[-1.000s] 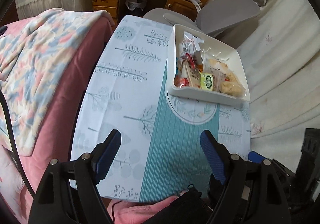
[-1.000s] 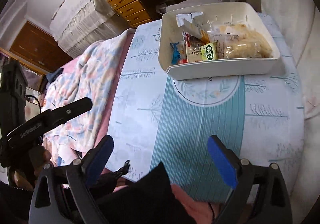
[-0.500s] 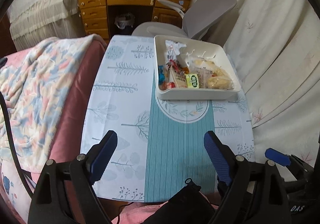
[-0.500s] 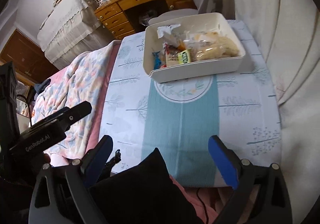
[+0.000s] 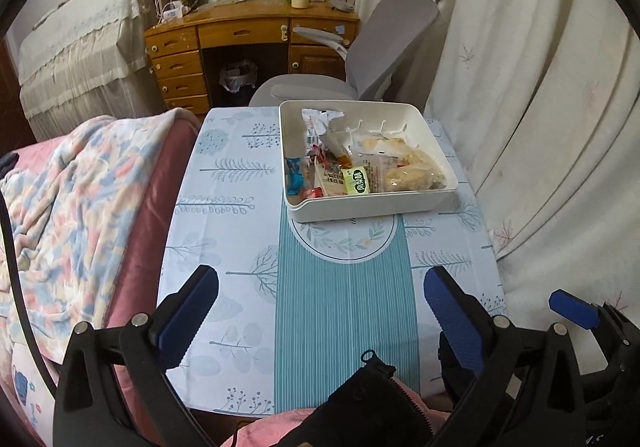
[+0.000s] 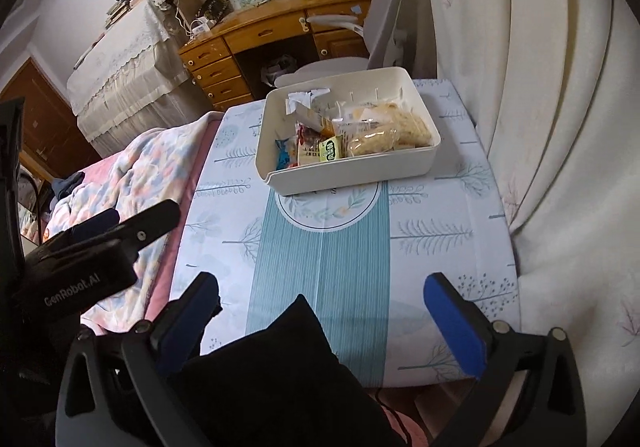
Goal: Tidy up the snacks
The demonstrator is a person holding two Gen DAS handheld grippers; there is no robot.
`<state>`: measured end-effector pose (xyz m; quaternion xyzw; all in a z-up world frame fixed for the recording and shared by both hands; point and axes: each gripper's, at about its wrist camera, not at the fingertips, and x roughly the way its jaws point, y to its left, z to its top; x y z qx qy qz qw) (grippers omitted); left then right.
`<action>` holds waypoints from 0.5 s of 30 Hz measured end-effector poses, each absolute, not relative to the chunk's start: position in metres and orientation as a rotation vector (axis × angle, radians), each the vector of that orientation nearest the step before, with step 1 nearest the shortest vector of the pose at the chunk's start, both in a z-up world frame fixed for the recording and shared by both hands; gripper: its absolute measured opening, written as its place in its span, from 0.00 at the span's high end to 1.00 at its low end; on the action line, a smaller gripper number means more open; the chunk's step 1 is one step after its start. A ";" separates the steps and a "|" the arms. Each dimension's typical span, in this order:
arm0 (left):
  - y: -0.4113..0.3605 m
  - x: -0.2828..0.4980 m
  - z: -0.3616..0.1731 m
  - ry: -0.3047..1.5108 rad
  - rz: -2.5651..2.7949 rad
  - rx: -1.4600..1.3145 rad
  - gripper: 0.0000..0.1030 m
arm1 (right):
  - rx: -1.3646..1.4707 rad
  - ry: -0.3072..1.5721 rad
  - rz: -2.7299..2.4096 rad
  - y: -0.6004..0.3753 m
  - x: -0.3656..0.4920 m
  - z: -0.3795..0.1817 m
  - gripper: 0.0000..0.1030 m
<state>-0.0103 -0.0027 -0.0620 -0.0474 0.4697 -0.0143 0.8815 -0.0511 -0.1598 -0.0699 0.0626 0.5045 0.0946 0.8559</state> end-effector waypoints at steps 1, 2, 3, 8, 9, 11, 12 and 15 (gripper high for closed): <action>-0.005 -0.012 -0.061 0.975 -0.029 -0.097 0.01 | 0.127 1.057 0.200 -0.160 -0.053 -0.070 0.00; -0.006 -0.013 -0.061 0.972 -0.029 -0.098 0.01 | 0.126 1.053 0.202 -0.161 -0.054 -0.069 0.00; -0.006 -0.014 -0.061 0.971 -0.030 -0.099 0.01 | 0.126 1.049 0.203 -0.162 -0.055 -0.069 0.00; -0.008 -0.018 -0.060 0.959 -0.025 -0.103 0.01 | 0.141 1.048 0.218 -0.164 -0.057 -0.071 0.00; -0.009 -0.019 -0.060 0.957 -0.023 -0.102 0.01 | 0.142 1.050 0.221 -0.164 -0.057 -0.071 0.00; -0.010 -0.019 -0.061 0.955 -0.022 -0.102 0.01 | 0.145 1.055 0.229 -0.163 -0.057 -0.073 0.00; -0.009 -0.019 -0.060 0.956 -0.023 -0.102 0.01 | 0.146 1.059 0.233 -0.163 -0.057 -0.073 0.00; -0.009 -0.020 -0.060 0.958 -0.017 -0.104 0.01 | 0.151 1.065 0.237 -0.162 -0.057 -0.075 0.00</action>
